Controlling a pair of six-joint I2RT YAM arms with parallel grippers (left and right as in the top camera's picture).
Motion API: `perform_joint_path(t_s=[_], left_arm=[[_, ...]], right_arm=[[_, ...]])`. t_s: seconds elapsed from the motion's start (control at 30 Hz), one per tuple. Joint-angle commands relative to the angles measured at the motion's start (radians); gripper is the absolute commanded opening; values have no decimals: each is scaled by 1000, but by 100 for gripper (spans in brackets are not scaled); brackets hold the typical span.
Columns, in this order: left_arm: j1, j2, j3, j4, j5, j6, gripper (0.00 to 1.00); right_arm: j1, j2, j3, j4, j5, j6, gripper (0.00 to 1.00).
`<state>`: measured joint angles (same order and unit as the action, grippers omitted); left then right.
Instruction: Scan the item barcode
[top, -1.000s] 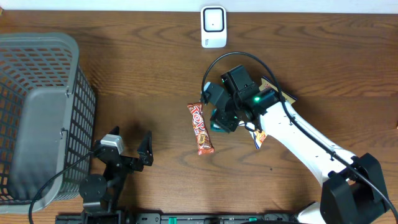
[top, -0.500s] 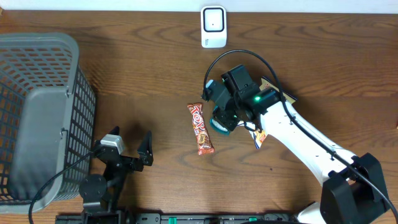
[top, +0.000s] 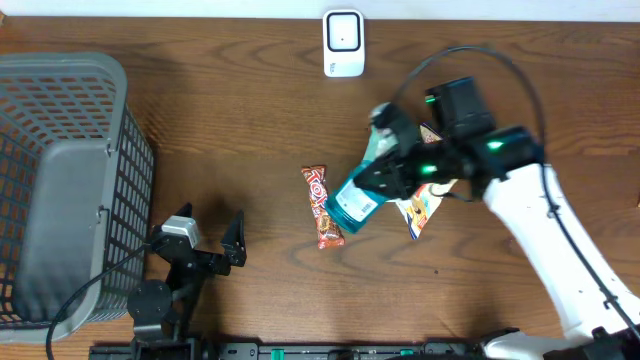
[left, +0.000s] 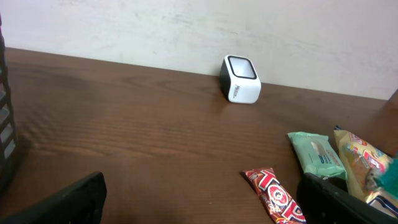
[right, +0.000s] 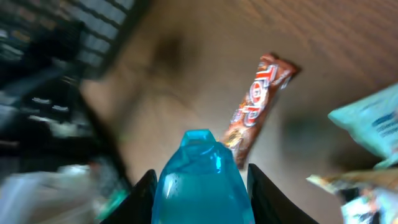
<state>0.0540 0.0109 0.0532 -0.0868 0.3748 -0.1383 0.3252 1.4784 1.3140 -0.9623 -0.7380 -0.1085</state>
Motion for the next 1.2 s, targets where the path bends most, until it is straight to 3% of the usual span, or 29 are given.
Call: perform_joint_path(t_s=[0.0,0.27,0.53,0.87,1.17], left_arm=[[-5,-7,-17,-29,2,-9,98],[-5,-7,-17,-29,2,-9,98],[-5,-7,-17,-29,2,-9,98],[-5,-7,-17,-29,2,-9,98],[-5,-7,-17,-29,2,-9,98]], right_arm=[[-84,-3,8,-40,-304,30,4],[-169,20,-120,72,-388,-4,5],[-174,118,-330,425,-820,71,5],[-175,158,-340,420,-823,192,5],[-176,158,-340,421,-820,209,1]])
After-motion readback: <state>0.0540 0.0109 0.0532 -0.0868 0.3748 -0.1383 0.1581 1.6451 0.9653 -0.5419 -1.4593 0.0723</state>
